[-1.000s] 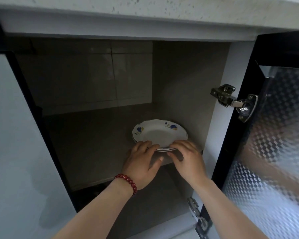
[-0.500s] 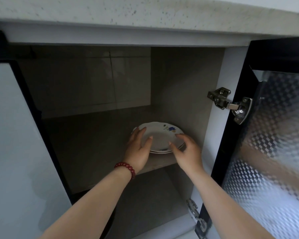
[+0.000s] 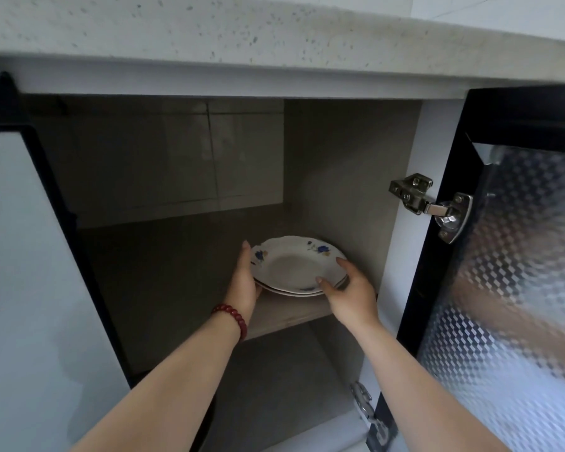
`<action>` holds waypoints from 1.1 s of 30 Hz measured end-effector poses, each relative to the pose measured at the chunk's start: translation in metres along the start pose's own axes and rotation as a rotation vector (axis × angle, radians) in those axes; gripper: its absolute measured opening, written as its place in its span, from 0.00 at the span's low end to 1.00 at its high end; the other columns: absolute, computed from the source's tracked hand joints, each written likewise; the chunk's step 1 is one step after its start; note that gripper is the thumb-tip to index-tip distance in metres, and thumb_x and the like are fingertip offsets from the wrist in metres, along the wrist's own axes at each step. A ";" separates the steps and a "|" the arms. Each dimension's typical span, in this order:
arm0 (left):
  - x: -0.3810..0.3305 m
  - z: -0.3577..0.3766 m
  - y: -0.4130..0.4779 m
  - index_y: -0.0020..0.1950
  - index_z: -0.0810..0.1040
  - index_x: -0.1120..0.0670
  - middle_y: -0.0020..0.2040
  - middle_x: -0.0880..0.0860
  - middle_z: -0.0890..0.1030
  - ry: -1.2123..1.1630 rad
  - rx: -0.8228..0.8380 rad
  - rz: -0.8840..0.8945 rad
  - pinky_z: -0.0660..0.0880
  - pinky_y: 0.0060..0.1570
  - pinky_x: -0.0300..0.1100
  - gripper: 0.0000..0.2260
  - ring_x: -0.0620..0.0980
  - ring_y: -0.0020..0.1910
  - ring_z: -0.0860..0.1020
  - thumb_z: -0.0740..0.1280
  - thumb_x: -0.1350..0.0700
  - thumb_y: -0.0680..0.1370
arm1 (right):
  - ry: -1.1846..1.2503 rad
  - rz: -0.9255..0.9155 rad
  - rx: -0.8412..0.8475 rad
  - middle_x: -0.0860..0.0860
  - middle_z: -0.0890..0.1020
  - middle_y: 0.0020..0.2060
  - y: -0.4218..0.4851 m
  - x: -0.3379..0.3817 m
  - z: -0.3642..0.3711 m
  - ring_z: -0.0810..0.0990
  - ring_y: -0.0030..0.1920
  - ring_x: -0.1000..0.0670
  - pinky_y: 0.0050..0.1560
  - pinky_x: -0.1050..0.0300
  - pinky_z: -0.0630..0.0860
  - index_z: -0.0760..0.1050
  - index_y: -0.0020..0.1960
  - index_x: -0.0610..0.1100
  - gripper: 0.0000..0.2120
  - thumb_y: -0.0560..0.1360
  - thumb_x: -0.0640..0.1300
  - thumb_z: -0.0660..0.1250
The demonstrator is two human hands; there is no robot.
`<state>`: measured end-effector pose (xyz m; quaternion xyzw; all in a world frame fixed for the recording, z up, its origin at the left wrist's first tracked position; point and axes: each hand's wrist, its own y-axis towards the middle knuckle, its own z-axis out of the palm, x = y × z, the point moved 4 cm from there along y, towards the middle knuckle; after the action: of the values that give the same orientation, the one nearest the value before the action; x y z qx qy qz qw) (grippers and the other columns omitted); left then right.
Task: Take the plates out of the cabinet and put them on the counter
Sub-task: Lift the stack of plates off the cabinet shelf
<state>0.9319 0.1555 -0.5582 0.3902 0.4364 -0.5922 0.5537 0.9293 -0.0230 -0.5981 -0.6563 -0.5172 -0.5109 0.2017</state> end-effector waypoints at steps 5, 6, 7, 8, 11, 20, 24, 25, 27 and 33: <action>-0.003 -0.001 -0.010 0.74 0.59 0.55 0.71 0.55 0.70 -0.106 -0.017 -0.037 0.67 0.58 0.43 0.29 0.54 0.69 0.68 0.49 0.39 0.79 | 0.098 0.078 -0.007 0.46 0.77 0.63 -0.002 -0.003 0.000 0.75 0.63 0.46 0.61 0.53 0.73 0.68 0.69 0.47 0.28 0.70 0.44 0.72; -0.001 -0.003 -0.010 0.75 0.59 0.53 0.71 0.55 0.69 -0.115 -0.032 -0.049 0.67 0.58 0.43 0.29 0.54 0.69 0.68 0.49 0.38 0.78 | 0.111 0.085 -0.005 0.47 0.77 0.63 -0.003 -0.003 0.000 0.75 0.63 0.46 0.61 0.54 0.73 0.68 0.69 0.47 0.28 0.71 0.43 0.72; 0.001 -0.005 -0.011 0.75 0.58 0.53 0.72 0.54 0.69 -0.121 -0.036 -0.050 0.67 0.59 0.44 0.30 0.53 0.69 0.68 0.49 0.37 0.78 | 0.127 0.090 -0.001 0.47 0.77 0.64 -0.004 -0.003 -0.001 0.75 0.63 0.46 0.62 0.54 0.73 0.68 0.69 0.47 0.28 0.71 0.43 0.72; 0.002 -0.006 -0.012 0.75 0.58 0.52 0.72 0.54 0.69 -0.128 -0.035 -0.048 0.67 0.60 0.45 0.31 0.53 0.69 0.68 0.49 0.36 0.77 | 0.142 0.099 0.004 0.47 0.76 0.64 -0.005 -0.003 -0.001 0.75 0.63 0.46 0.62 0.54 0.73 0.68 0.69 0.48 0.28 0.71 0.42 0.71; 0.005 -0.009 -0.022 0.74 0.61 0.53 0.72 0.54 0.69 -0.176 -0.027 -0.054 0.65 0.64 0.46 0.31 0.53 0.69 0.68 0.49 0.36 0.77 | 0.166 0.114 0.020 0.49 0.76 0.64 -0.010 -0.003 -0.002 0.75 0.63 0.47 0.62 0.51 0.73 0.68 0.69 0.49 0.29 0.71 0.42 0.71; 0.004 -0.027 -0.019 0.75 0.59 0.52 0.74 0.54 0.66 -0.054 -0.168 -0.225 0.63 0.68 0.57 0.32 0.58 0.70 0.67 0.49 0.34 0.77 | 0.334 0.177 0.001 0.52 0.78 0.55 -0.018 -0.002 -0.011 0.76 0.57 0.50 0.60 0.52 0.74 0.71 0.65 0.47 0.24 0.71 0.36 0.70; -0.003 -0.029 -0.009 0.75 0.59 0.54 0.73 0.57 0.66 -0.121 -0.150 -0.296 0.66 0.64 0.58 0.34 0.61 0.68 0.69 0.50 0.34 0.76 | 0.260 0.221 0.035 0.49 0.80 0.58 -0.012 -0.001 -0.009 0.78 0.58 0.47 0.59 0.50 0.75 0.72 0.65 0.47 0.20 0.74 0.39 0.67; -0.004 -0.029 -0.009 0.75 0.59 0.54 0.73 0.58 0.67 -0.132 -0.143 -0.303 0.67 0.63 0.58 0.34 0.61 0.68 0.69 0.50 0.34 0.76 | 0.258 0.225 0.040 0.49 0.80 0.59 -0.011 -0.001 -0.009 0.78 0.57 0.47 0.59 0.52 0.75 0.72 0.65 0.47 0.20 0.74 0.38 0.67; -0.004 -0.030 -0.009 0.75 0.59 0.54 0.72 0.58 0.67 -0.150 -0.136 -0.302 0.67 0.62 0.59 0.34 0.61 0.67 0.70 0.51 0.33 0.75 | 0.261 0.233 0.048 0.49 0.79 0.59 -0.011 0.001 -0.011 0.76 0.56 0.49 0.56 0.56 0.74 0.72 0.65 0.46 0.21 0.73 0.34 0.66; -0.004 -0.034 -0.016 0.73 0.62 0.55 0.70 0.60 0.69 -0.109 -0.139 -0.341 0.68 0.63 0.59 0.35 0.62 0.65 0.71 0.51 0.33 0.75 | 0.290 0.281 0.043 0.47 0.77 0.62 -0.017 0.002 -0.018 0.74 0.55 0.50 0.54 0.60 0.70 0.67 0.69 0.42 0.28 0.72 0.29 0.64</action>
<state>0.9151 0.1893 -0.5635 0.2390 0.5055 -0.6659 0.4939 0.9061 -0.0298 -0.5939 -0.6372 -0.3968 -0.5557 0.3573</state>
